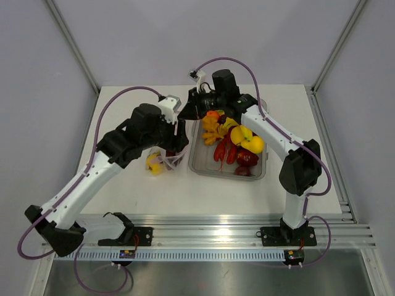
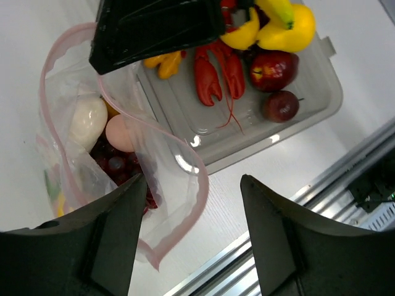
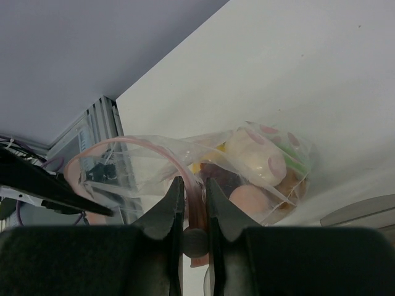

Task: Place the food in the zip-top bag and seal the zipper
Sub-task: Zip the zipper food storage bag at the center of the board.

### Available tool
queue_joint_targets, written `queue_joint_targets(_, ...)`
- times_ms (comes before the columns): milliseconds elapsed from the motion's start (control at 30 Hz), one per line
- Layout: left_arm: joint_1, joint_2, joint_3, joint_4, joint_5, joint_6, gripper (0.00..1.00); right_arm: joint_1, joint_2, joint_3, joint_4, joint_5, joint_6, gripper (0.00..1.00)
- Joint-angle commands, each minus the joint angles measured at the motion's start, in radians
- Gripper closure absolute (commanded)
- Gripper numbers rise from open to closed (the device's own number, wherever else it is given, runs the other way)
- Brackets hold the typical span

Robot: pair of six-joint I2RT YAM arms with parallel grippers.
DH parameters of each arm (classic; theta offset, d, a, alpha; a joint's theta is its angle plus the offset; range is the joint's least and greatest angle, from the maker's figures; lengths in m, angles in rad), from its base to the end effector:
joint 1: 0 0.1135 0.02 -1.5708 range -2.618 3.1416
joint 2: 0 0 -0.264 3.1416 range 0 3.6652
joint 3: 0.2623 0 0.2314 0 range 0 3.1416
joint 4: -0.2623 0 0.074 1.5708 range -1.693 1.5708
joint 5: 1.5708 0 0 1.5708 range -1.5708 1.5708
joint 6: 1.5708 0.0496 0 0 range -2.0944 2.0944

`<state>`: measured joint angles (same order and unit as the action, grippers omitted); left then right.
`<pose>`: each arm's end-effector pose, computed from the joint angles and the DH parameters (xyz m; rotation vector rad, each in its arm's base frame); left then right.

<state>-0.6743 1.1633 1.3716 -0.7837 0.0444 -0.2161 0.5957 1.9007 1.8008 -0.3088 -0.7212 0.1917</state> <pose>0.1746 -0.1424 0.3936 0.5254 2.1360 -0.5587 0.3425 0.2717 0.3565 -0.8931 1.8740 1.2094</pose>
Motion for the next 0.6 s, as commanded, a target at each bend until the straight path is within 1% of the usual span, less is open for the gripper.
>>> queue_joint_targets(0,-0.005,0.061,-0.046,0.092,-0.142,-0.126,0.34,0.007,-0.040,0.020,0.017,0.019,0.035,1.00)
queue_joint_targets(100,-0.005,0.085,-0.071,0.113,-0.220,-0.190,0.35,0.007,-0.051,0.006,0.020,0.022,0.043,1.00)
queue_joint_targets(200,-0.005,0.102,-0.081,0.133,-0.248,-0.201,0.36,0.007,-0.061,-0.014,0.033,0.013,0.052,1.00)
queue_joint_targets(300,-0.005,0.118,-0.091,0.152,-0.270,-0.226,0.41,0.007,-0.069,-0.026,0.037,0.009,0.052,1.00)
queue_joint_targets(400,-0.005,0.130,-0.083,0.149,-0.294,-0.227,0.53,0.007,-0.075,-0.034,0.039,0.014,0.051,1.00)
queue_joint_targets(433,-0.005,0.130,-0.077,0.140,-0.301,-0.212,0.62,0.007,-0.075,-0.035,0.036,0.014,0.049,1.00)
queue_joint_targets(467,-0.004,0.124,-0.062,0.130,-0.304,-0.201,0.80,0.007,-0.077,-0.035,0.028,0.016,0.039,1.00)
queue_joint_targets(500,0.001,0.118,-0.054,0.112,-0.302,-0.168,0.95,0.007,-0.077,-0.034,0.024,0.016,0.031,1.00)
queue_joint_targets(533,0.022,0.110,-0.048,0.103,-0.284,-0.149,1.00,0.007,-0.075,-0.032,0.016,0.016,0.022,0.90)
queue_joint_targets(567,0.042,0.086,-0.049,0.098,-0.244,-0.123,1.00,0.007,-0.077,-0.026,0.004,0.014,0.002,0.79)
